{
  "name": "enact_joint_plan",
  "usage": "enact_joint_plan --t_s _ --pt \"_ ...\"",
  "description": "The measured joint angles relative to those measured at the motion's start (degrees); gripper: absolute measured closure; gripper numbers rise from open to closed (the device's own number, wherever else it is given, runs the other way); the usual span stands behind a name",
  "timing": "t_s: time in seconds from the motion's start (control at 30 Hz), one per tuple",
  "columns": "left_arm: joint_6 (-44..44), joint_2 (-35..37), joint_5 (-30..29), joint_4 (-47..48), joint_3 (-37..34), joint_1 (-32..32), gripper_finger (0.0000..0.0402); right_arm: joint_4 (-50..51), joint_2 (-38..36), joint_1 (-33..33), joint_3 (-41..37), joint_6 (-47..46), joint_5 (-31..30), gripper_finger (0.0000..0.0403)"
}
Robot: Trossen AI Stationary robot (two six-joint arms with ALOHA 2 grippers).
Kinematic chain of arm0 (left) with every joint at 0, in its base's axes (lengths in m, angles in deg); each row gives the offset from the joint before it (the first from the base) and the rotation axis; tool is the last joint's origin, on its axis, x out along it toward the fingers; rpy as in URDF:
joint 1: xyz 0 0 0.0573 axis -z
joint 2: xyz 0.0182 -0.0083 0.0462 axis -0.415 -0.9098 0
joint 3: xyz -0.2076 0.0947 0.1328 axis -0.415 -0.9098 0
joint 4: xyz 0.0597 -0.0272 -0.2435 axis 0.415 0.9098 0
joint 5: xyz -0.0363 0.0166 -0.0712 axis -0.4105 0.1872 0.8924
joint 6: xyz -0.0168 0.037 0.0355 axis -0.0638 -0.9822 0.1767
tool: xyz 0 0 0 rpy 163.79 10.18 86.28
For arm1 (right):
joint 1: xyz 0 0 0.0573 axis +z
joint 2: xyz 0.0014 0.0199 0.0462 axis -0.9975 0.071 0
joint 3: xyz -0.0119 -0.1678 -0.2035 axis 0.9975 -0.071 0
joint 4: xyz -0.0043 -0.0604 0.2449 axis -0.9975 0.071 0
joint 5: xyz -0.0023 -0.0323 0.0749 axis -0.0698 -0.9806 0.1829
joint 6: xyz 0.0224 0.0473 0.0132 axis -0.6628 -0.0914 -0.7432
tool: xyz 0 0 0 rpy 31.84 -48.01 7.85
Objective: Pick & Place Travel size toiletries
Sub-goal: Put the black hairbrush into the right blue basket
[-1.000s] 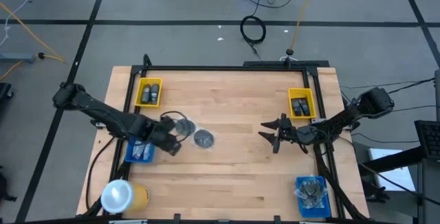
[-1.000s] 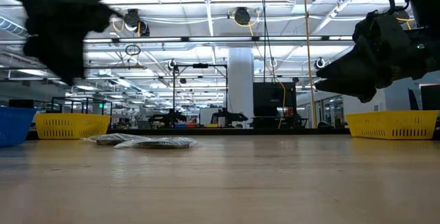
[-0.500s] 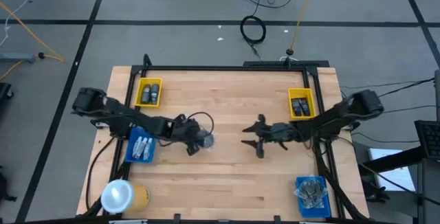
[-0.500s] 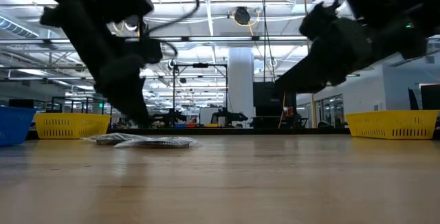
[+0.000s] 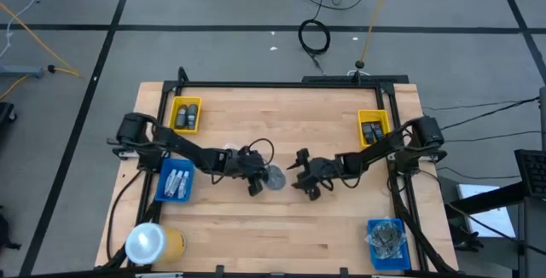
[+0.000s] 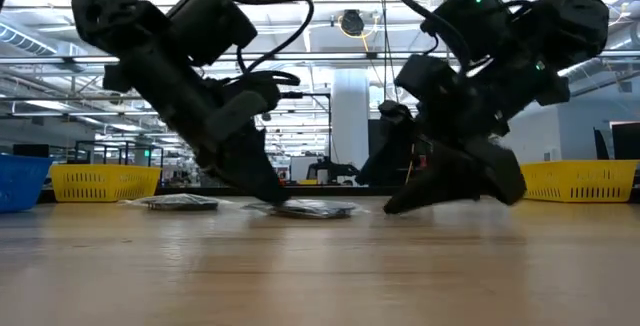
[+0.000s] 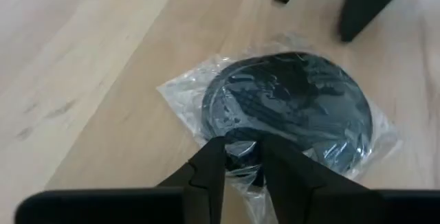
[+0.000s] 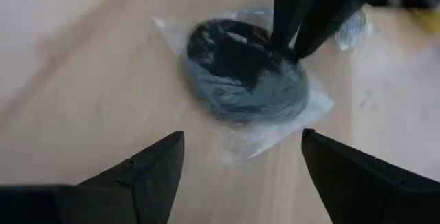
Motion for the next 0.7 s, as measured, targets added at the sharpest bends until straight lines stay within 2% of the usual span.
enact_joint_plan --t_s 0.13,0.27,0.47,0.6,0.7 --pt "0.65 -4.20 0.34 -11.52 -0.11 -0.57 0.0323 -0.87 1.45 0.64 0.17 8.95 -1.16 0.0121" --pt "3.40 -5.08 2.77 -16.90 0.03 -1.70 0.0332 -1.10 1.65 1.80 0.17 10.71 -1.41 0.0134" --pt "6.43 -2.16 2.56 -9.32 0.35 -3.73 0.0335 -1.27 1.65 4.13 0.17 10.67 -7.22 0.0151" --pt "9.89 -2.23 -0.12 -2.91 0.42 -4.75 0.0335 -1.57 1.65 4.60 0.17 11.65 -7.07 0.0158" --pt "10.83 -2.78 -1.45 -2.22 0.39 -5.04 0.0335 -1.78 1.67 4.62 0.17 13.95 -5.80 0.0160"
